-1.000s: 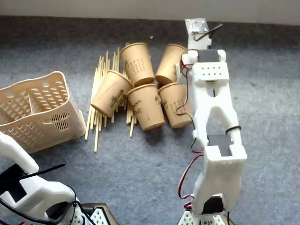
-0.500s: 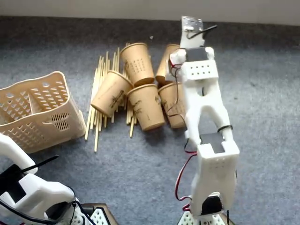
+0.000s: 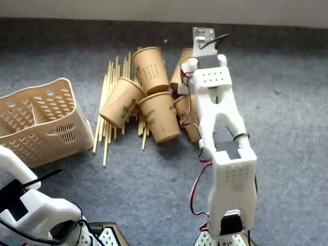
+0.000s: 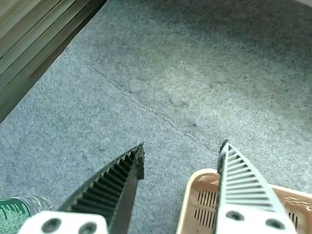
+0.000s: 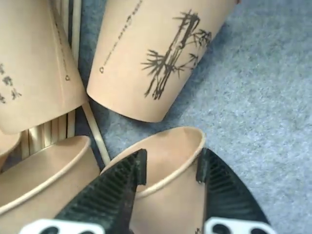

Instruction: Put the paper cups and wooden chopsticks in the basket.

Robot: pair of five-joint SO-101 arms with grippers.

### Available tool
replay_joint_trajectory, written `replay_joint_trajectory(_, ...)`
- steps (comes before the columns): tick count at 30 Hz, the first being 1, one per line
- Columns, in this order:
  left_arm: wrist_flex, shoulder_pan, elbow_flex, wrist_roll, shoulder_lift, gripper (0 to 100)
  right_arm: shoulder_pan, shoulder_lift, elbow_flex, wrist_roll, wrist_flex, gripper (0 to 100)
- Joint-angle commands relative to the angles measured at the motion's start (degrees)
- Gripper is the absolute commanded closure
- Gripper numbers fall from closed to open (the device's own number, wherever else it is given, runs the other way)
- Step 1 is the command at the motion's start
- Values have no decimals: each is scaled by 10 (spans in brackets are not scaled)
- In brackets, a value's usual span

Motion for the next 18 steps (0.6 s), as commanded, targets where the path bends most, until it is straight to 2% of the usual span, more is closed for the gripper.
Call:
replay_joint_trajectory(1,-10,-8,-1,6,-4,735,4,-8,-29,-6,64,826)
replay_joint_trajectory(3,-10,-8,-1,7,-4,735,4,-11,-55,-6,115,853)
replay_joint_trajectory(6,-10,-8,-1,7,-4,735,4,-10,-94,-6,172,988)
replay_joint_trajectory(10,-10,-7,-1,8,-4,735,5,-13,-130,22,210,995)
replay_joint_trajectory(18,-10,-8,-1,5,-4,736,55,-15,-229,11,215,994)
